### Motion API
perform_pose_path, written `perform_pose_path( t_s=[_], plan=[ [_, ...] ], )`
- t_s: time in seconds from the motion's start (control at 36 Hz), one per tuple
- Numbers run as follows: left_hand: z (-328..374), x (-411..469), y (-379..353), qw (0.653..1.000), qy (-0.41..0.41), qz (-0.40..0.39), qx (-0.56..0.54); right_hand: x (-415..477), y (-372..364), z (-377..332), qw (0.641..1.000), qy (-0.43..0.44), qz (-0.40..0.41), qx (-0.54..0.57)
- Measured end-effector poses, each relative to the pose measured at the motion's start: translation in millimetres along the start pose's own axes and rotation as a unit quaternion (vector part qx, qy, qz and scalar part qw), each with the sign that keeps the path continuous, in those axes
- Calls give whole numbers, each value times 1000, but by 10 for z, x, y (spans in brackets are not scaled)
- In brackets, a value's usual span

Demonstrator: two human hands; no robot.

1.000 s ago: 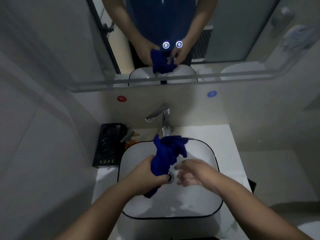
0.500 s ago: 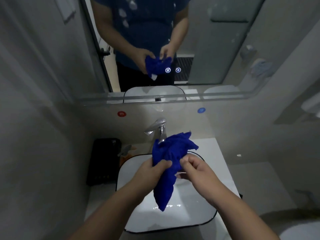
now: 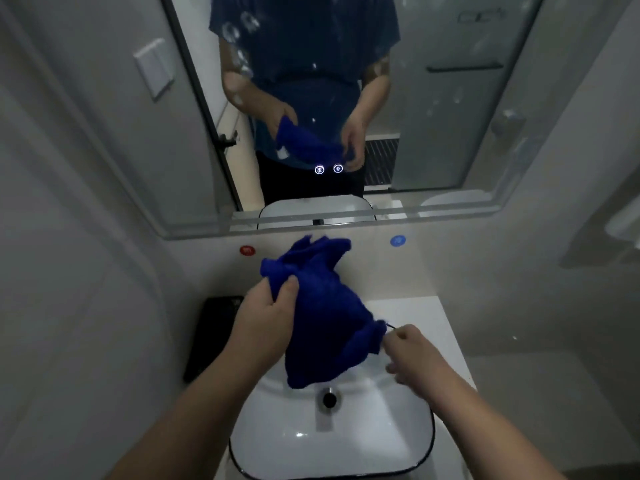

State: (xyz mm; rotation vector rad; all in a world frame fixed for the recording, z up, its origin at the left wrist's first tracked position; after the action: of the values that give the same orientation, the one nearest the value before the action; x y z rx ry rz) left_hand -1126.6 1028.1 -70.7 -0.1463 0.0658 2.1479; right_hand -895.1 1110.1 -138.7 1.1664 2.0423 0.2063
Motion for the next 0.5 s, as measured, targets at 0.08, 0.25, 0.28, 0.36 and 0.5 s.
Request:
perform_pose_path(
  t_s=[0.08,0.25,0.28,0.36,0.5],
  plan=[
    [2,-11,-114,991,9,28,130,-156,33,-46,983,115,80,-119],
    [217,-237,-470,991,-18,-17,135,-444,-42,-466,959,267,-62,-67],
    [232,-235,-488,990,0,2,138,-470,-65,-462,953,273,-78,-105],
    [276,-244,-477,991,76,92,55,-504,-122,-454,940,286,-77,-167],
    [348,-275,-523,931,185,97,-300,-388,-181,-353,926,344,66,-140]
  ],
)
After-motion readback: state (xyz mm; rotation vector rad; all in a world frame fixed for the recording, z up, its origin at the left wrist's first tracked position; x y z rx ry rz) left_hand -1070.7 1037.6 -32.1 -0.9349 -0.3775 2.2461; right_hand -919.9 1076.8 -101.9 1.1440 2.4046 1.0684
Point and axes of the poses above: each hand's wrist, its own x-axis towards the middle knuckle, its own y-axis out of the back of the hand, z = x × y, the point moved 4 cm from there along x, towards the middle knuckle, and after that the axes turned 13 degrees about -x, right-handed, at the moved point
